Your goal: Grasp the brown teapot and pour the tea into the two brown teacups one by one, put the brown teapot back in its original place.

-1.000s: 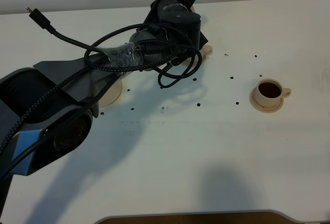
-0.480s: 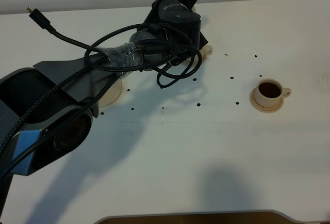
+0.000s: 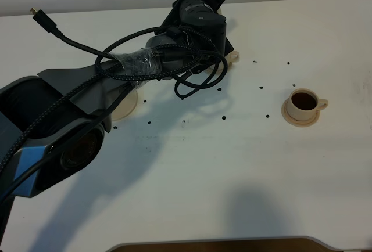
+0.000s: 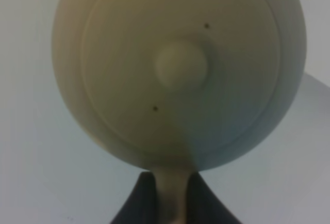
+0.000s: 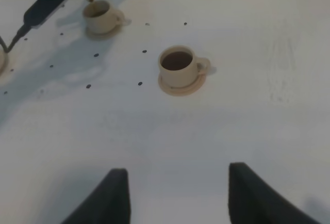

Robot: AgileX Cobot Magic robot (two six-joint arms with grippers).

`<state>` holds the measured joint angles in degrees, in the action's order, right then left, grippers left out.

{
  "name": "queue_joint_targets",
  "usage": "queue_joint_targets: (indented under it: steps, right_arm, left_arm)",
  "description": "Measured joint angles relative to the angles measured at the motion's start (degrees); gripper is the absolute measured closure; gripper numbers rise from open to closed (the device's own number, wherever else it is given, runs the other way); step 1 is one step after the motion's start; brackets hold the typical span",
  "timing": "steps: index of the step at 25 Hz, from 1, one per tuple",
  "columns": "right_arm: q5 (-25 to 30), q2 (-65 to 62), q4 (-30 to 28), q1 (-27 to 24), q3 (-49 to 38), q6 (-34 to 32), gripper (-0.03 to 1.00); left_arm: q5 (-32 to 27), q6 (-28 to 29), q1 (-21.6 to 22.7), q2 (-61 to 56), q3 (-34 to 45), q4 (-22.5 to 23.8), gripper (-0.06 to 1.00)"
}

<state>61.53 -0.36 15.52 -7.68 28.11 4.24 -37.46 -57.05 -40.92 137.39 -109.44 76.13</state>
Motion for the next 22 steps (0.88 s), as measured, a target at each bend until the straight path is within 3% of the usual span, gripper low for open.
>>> queue_joint_targets:
  steps: [6, 22]
  right_arm:
    - [0.00, 0.00, 0.00, 0.00, 0.00, 0.00, 0.52]
    - [0.00, 0.00, 0.00, 0.00, 0.00, 0.00, 0.52]
  left_arm:
    - [0.64, 0.00, 0.00, 0.00, 0.00, 2.54, 0.81]
    - [2.02, -1.75, 0.00, -0.05, 0.00, 2.83, 0.81]
